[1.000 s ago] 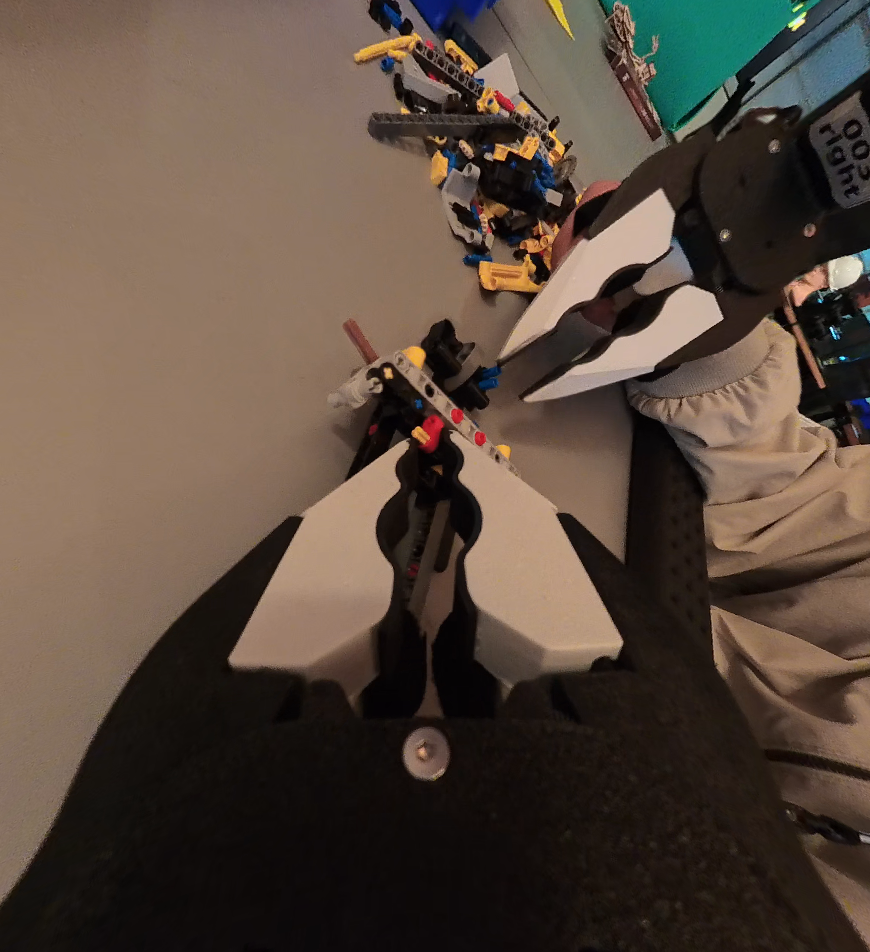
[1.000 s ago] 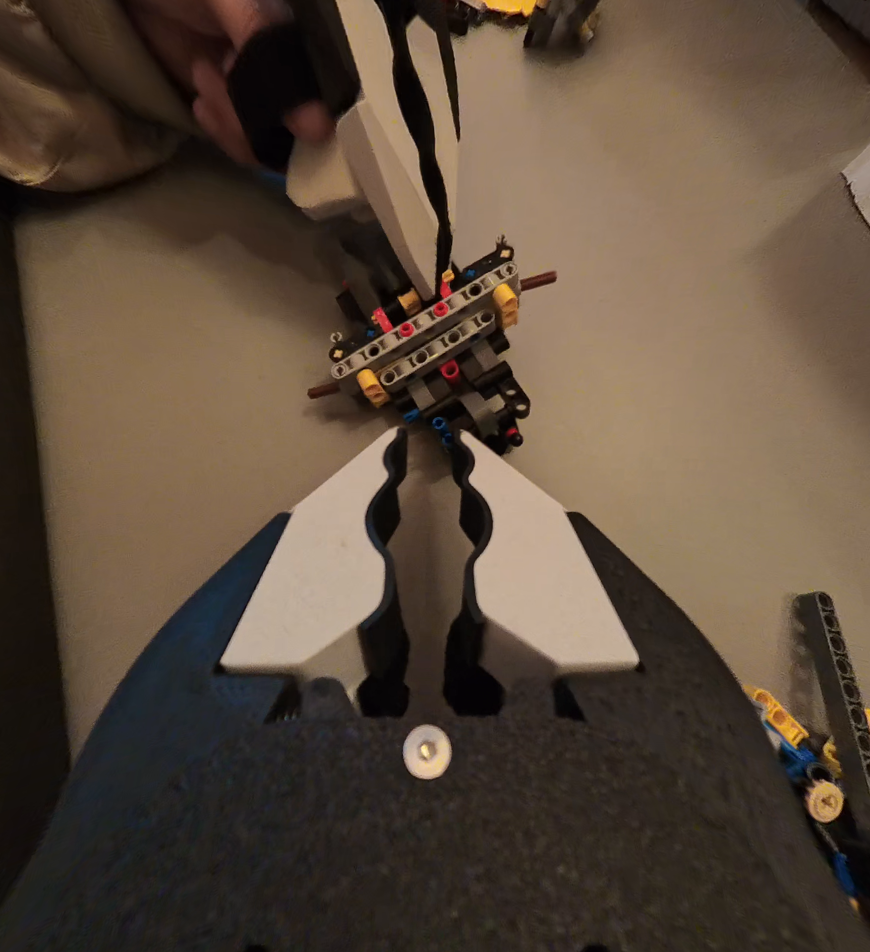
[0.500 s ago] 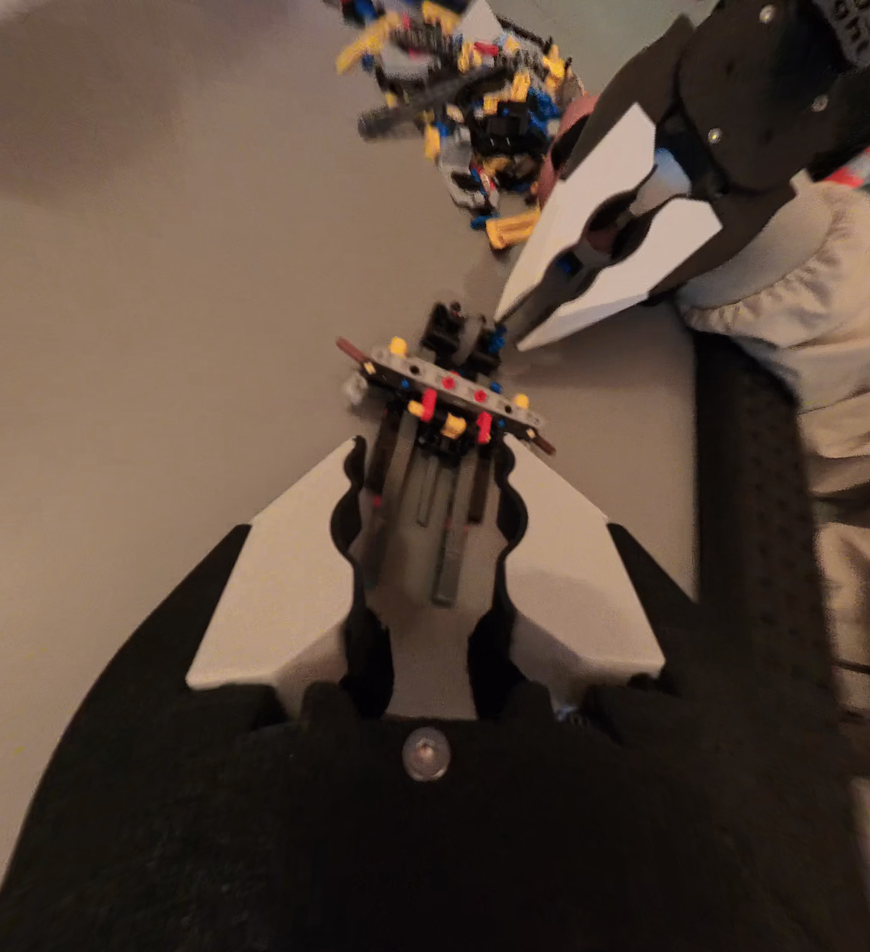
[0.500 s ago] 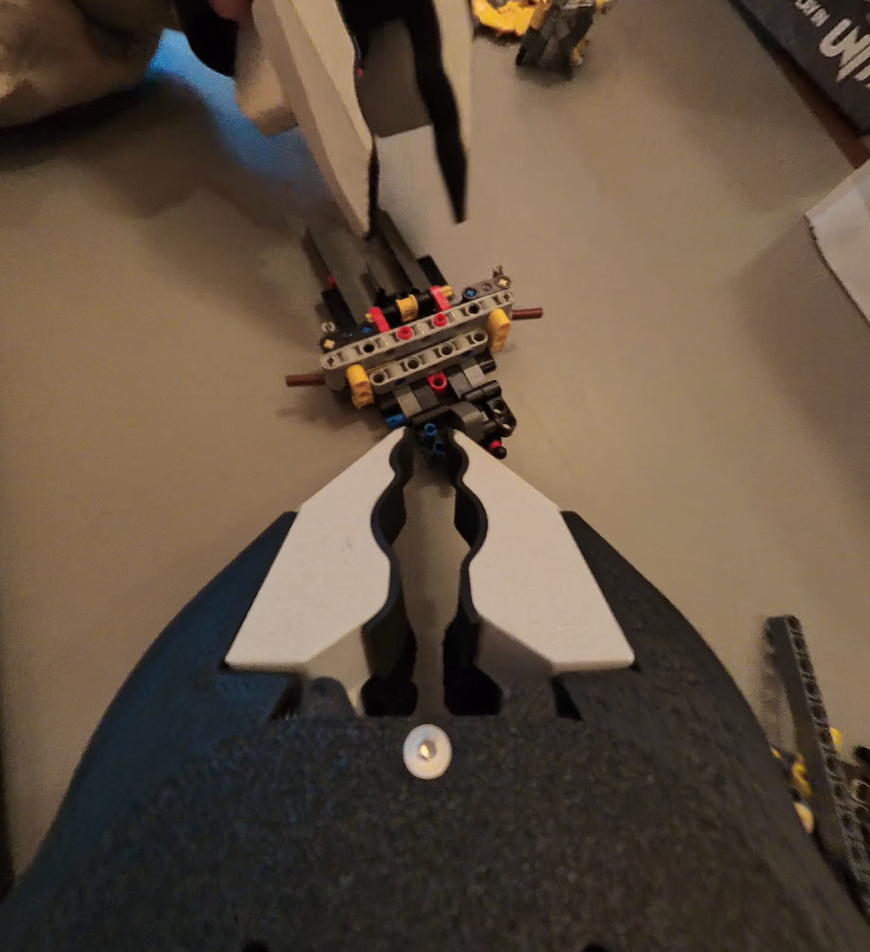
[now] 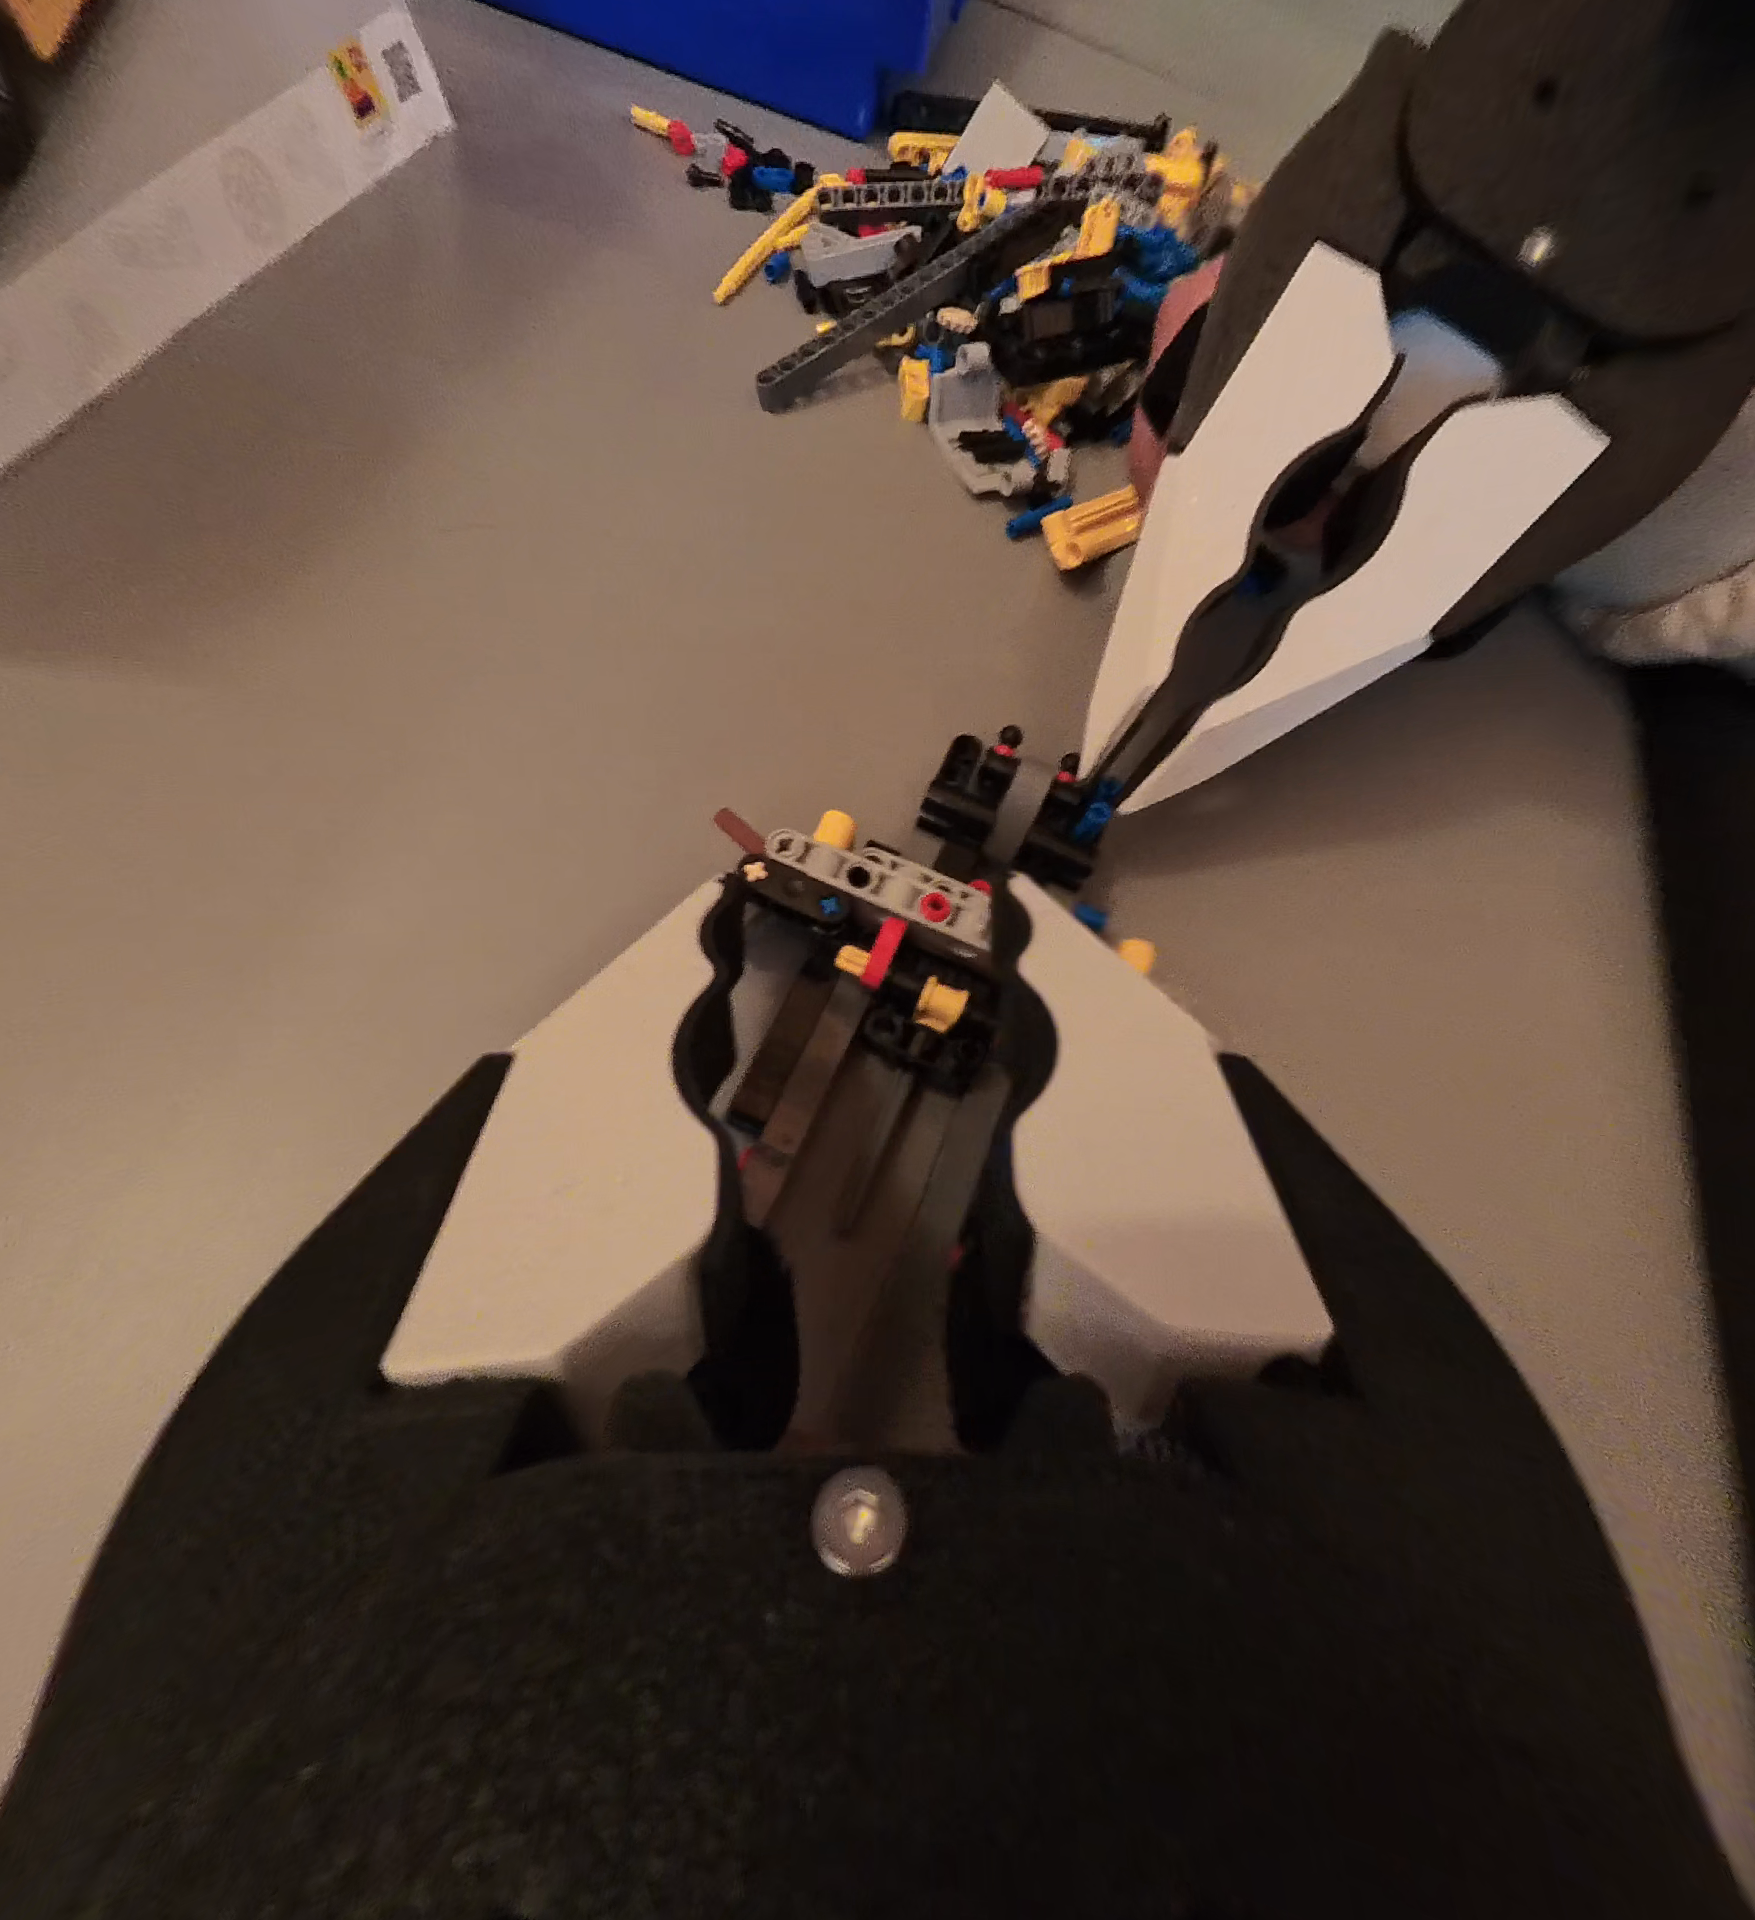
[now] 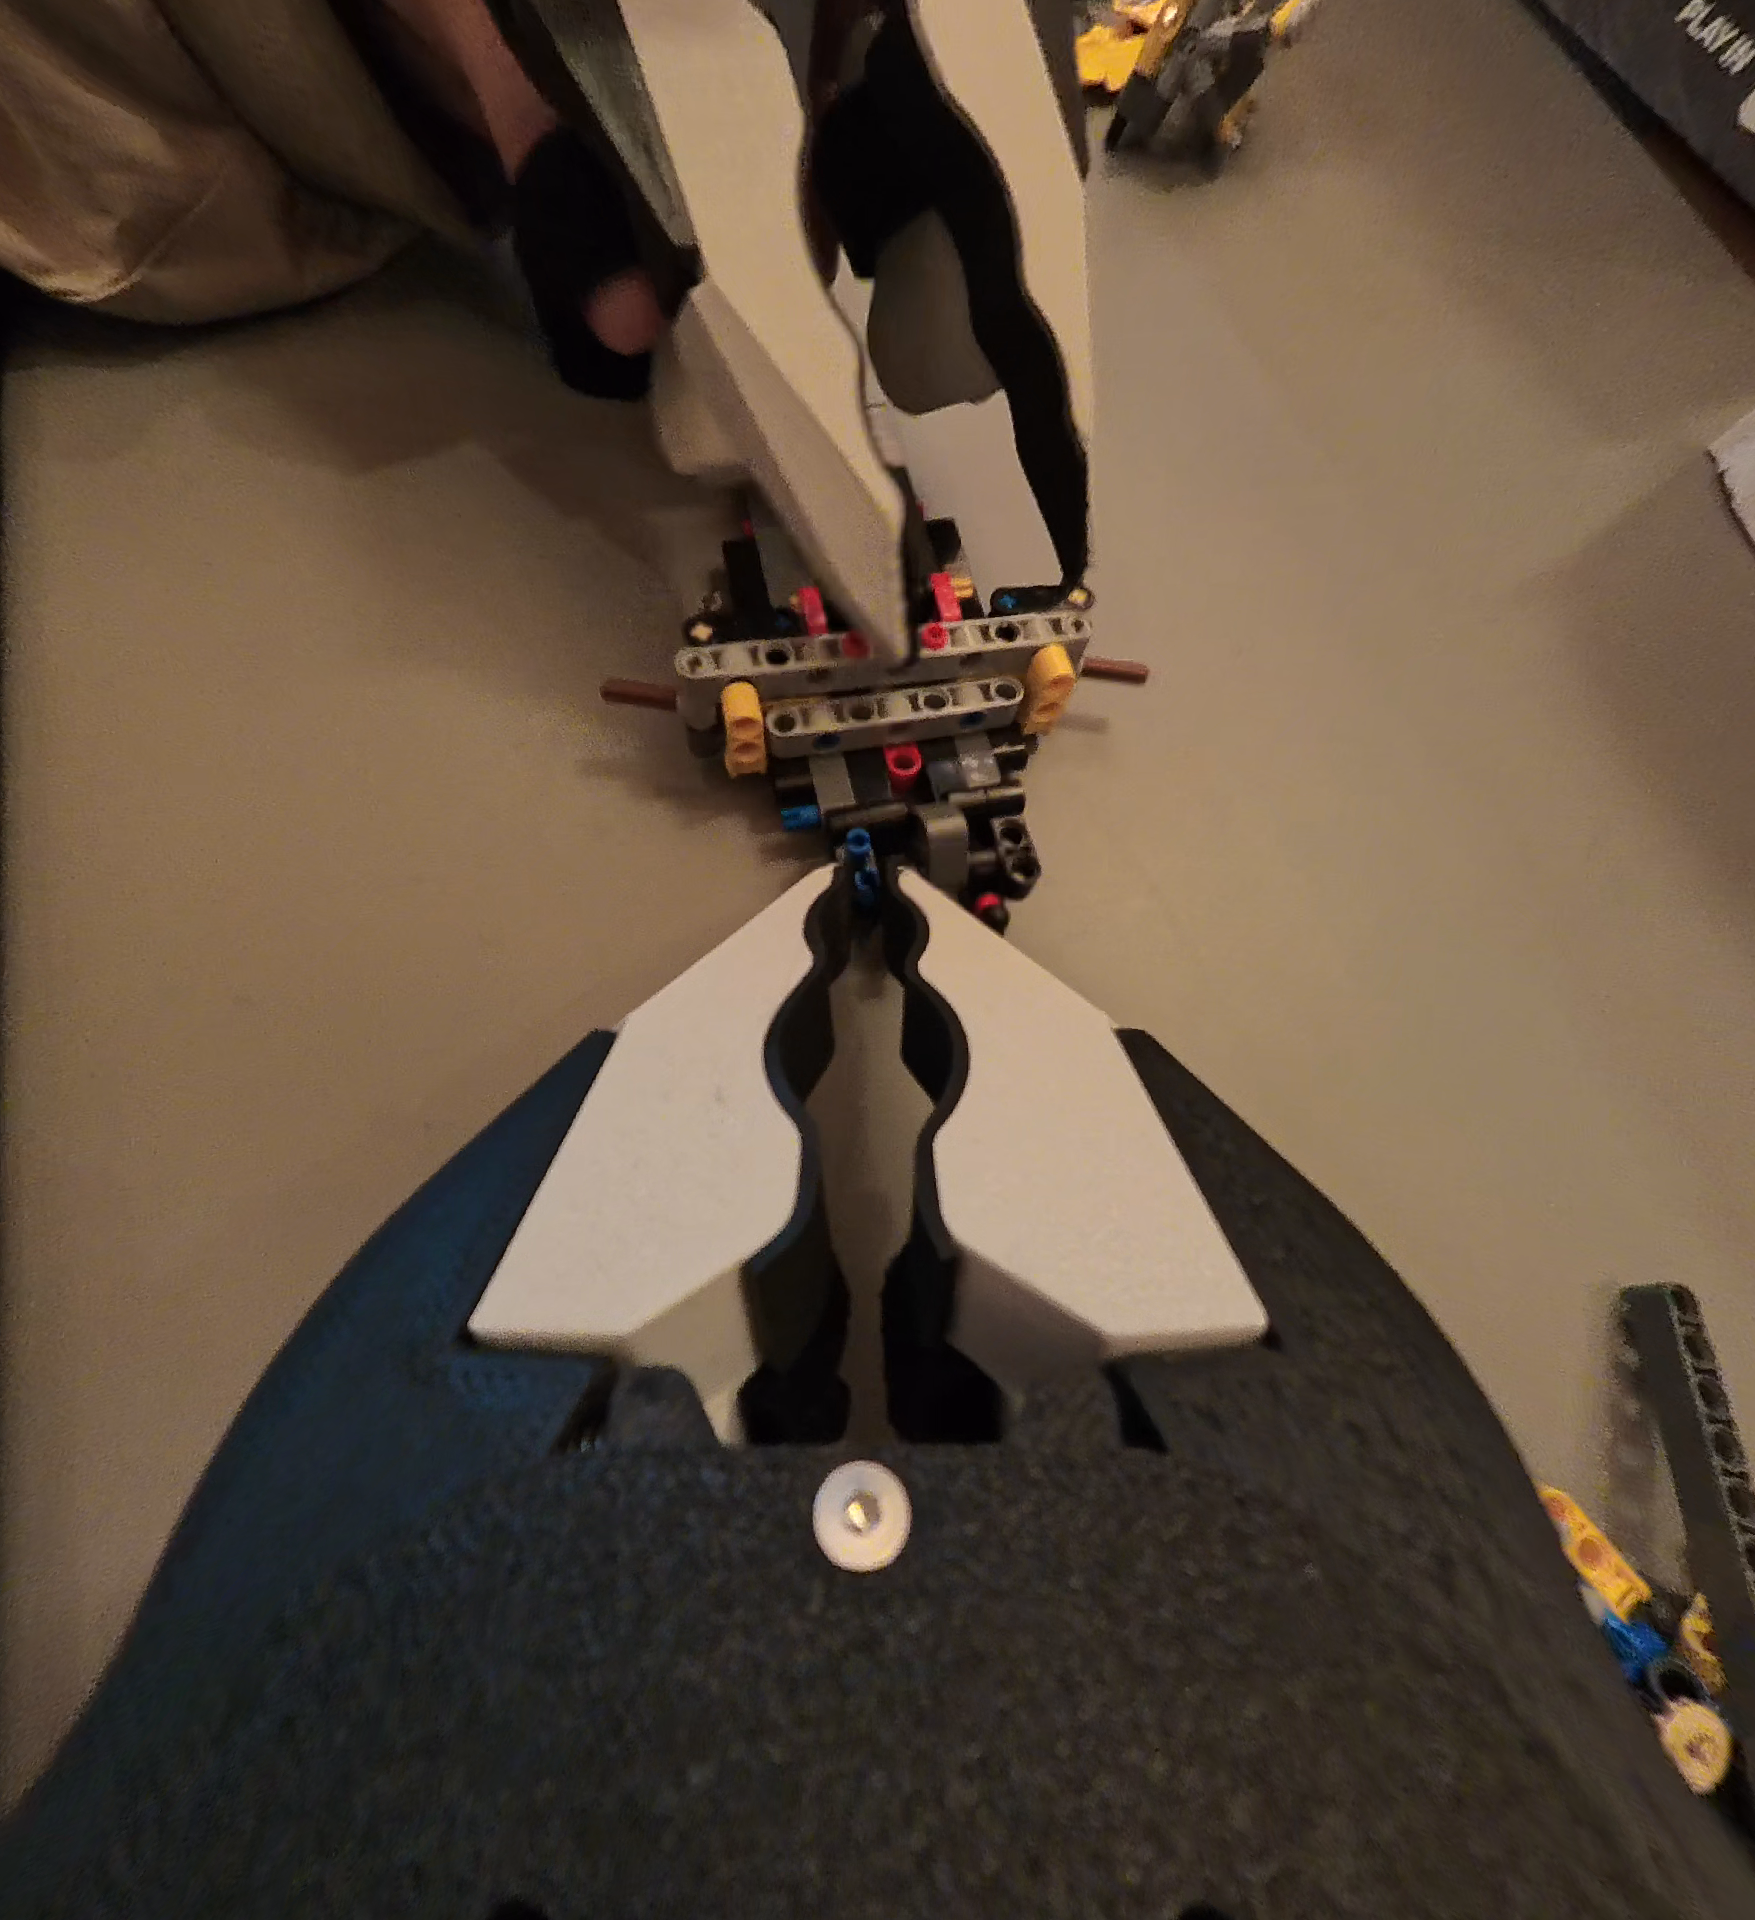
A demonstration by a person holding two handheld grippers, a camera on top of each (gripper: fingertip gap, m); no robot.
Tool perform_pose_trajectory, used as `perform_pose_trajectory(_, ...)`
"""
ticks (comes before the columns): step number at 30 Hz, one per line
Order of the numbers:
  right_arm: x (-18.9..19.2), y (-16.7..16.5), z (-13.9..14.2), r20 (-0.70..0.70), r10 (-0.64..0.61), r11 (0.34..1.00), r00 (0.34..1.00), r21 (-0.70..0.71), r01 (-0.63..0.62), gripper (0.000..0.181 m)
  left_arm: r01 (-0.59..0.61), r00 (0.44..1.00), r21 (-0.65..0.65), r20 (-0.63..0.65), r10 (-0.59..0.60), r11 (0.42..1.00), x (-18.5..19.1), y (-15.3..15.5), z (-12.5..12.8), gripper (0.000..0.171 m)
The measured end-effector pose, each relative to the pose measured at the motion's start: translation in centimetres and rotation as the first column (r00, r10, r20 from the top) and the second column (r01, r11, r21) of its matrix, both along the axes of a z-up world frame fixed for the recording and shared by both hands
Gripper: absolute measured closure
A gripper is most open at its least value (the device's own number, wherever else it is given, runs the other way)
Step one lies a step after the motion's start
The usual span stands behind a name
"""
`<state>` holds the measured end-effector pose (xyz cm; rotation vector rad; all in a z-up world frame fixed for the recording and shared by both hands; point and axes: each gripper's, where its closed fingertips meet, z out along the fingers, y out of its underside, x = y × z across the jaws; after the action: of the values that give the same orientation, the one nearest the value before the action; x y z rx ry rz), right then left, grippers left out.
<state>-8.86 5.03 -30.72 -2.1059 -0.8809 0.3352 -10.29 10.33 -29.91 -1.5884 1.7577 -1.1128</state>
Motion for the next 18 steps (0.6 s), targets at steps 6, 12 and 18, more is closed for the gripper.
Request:
perform_pose_trajectory(6, -0.2, -0.2, -0.2, -0.008, 0.015, 0.998, 1.000, -0.053, -0.015, 0.179, -0.033, 0.999, 0.079, -0.018, 0.035, 0.996, -0.2, 0.0, -0.3, 0.130)
perform_pose_trajectory(12, -1.8, 0.0, 1.1, -0.187, 0.026, 0.995, 0.982, -0.090, -0.043, 0.180, -0.067, 0.997, 0.181, -0.023, 0.072, 0.981, 0.1, 0.3, -0.5, 0.131)
perform_pose_trajectory(18, -1.2, -0.2, 0.5, -0.201, -0.018, 0.992, 0.979, -0.123, -0.007, 0.181, -0.091, 0.995, 0.306, -0.012, 0.100, 0.948, 0.3, 0.3, -0.7, 0.132)
